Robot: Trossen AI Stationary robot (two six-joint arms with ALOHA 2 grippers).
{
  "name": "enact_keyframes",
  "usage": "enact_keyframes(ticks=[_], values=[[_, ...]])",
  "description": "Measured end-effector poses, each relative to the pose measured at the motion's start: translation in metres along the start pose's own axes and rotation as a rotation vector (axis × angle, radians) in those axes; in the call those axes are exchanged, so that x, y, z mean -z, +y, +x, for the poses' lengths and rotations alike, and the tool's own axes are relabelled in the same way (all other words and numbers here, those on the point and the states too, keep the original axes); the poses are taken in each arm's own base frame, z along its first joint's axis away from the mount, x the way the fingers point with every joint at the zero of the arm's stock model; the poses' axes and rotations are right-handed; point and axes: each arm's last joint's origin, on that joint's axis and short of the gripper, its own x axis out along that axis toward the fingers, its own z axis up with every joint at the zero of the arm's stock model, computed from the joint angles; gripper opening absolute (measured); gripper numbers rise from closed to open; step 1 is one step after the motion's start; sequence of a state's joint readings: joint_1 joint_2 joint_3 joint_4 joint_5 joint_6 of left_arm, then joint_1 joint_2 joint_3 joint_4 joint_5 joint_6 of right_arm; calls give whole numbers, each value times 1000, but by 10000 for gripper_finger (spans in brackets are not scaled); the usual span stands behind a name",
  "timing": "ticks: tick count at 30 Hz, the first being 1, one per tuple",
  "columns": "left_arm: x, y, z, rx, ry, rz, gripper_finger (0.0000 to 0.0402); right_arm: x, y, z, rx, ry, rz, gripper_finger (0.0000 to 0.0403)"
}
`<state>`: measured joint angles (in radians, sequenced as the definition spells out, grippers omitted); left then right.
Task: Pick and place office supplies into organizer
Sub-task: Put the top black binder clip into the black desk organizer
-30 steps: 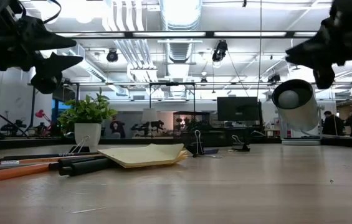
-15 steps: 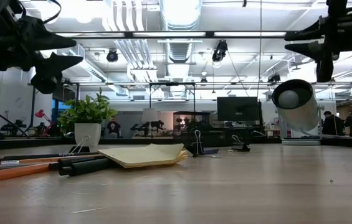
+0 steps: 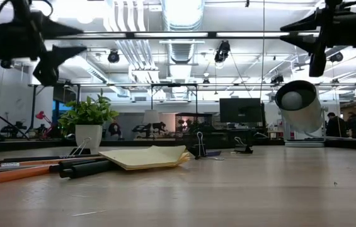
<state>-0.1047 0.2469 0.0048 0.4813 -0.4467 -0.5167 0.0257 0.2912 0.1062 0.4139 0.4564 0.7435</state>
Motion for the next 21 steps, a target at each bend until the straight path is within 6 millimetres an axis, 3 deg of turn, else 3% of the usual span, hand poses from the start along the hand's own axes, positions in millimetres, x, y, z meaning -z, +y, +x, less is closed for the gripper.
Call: enact_keyframes(ticks=[6,15,21], values=[[-21,-10,-3,90,-201,-106,159,-3,0,1,46,-88,89,68],[-33,-14,-7,126,-335,-77,159,-7,-1,3,106,-184,141,68],[-34,-14,-7,124,-346,-81,159,-3,1,13,91,-72,88,68]])
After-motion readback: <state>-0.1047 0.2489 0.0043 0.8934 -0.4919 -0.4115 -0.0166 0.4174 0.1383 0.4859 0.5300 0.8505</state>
